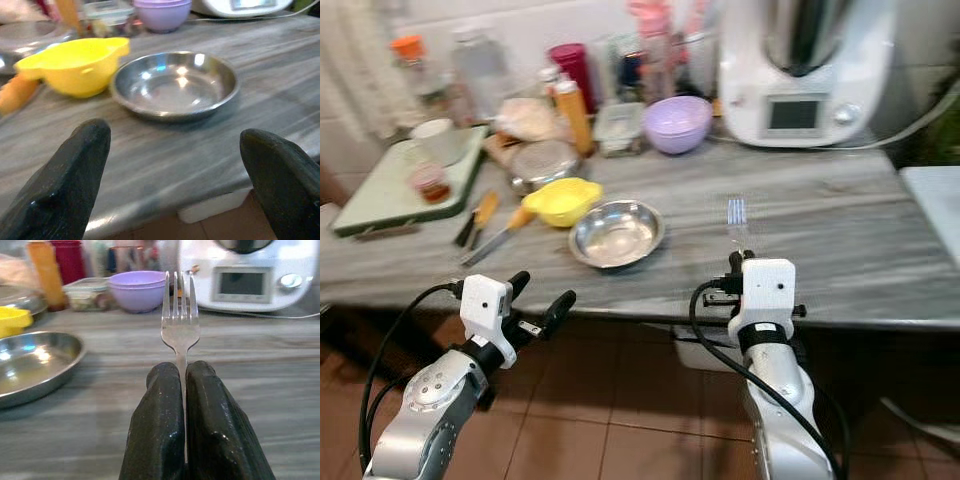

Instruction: Setting the table

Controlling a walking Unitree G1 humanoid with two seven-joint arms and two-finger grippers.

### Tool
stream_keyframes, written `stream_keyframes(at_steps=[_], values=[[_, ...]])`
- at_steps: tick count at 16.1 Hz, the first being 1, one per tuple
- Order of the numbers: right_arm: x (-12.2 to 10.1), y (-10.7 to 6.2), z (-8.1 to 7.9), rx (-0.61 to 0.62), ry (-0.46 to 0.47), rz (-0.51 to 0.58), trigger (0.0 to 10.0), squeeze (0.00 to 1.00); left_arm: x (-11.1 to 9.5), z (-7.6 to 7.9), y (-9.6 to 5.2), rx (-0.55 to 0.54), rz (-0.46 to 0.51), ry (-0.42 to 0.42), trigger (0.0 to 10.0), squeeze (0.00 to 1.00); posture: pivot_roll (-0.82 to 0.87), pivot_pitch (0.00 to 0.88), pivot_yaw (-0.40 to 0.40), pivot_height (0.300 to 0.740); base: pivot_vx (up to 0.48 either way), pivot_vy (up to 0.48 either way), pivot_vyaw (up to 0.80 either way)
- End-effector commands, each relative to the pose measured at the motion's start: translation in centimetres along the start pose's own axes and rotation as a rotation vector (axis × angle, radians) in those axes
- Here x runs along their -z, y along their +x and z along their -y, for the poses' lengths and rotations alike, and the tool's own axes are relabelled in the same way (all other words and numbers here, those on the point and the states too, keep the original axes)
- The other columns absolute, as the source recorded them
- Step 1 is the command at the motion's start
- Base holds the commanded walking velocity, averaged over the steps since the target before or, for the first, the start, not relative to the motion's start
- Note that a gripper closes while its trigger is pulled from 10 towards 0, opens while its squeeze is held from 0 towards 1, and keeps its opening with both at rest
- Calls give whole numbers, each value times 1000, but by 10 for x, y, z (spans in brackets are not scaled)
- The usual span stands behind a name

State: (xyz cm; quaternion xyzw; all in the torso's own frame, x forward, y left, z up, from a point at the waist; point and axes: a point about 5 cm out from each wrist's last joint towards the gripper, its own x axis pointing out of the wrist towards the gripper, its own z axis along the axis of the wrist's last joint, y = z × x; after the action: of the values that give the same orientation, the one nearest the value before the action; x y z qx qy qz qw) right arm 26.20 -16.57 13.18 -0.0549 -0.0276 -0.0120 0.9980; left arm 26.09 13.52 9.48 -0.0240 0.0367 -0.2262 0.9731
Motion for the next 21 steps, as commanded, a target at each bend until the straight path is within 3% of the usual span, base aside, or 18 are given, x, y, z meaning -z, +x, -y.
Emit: stream_keyframes(at_steps=[1, 5, 11, 15, 21], values=[[-3, 2, -3, -12, 12, 11, 10000, 0, -1, -4, -1, -7, -1, 11, 10000, 0, -75, 9, 143, 740, 277, 0, -650], [-3, 2, -3, -16, 11, 13, 10000, 0, -1, -3, 0, -3, -1, 11, 10000, 0, -76, 6, 143, 740, 282, 0, -486], [-3, 3, -4, -20, 8, 14, 10000, 0, 0, -3, 0, -8, -5, 12, 10000, 0, -74, 5, 140, 740, 282, 0, 0], [-2, 3, -7, -22, 12, 10, 10000, 0, 0, -4, -4, 3, 1, 3, 10000, 0, -71, 13, 142, 740, 0, 0, 0], [1, 0, -9, -31, 41, -10, 10000, 0, 1, -8, -27, 191, -52, -59, 10000, 0, -67, 22, 141, 740, 0, 0, 0]])
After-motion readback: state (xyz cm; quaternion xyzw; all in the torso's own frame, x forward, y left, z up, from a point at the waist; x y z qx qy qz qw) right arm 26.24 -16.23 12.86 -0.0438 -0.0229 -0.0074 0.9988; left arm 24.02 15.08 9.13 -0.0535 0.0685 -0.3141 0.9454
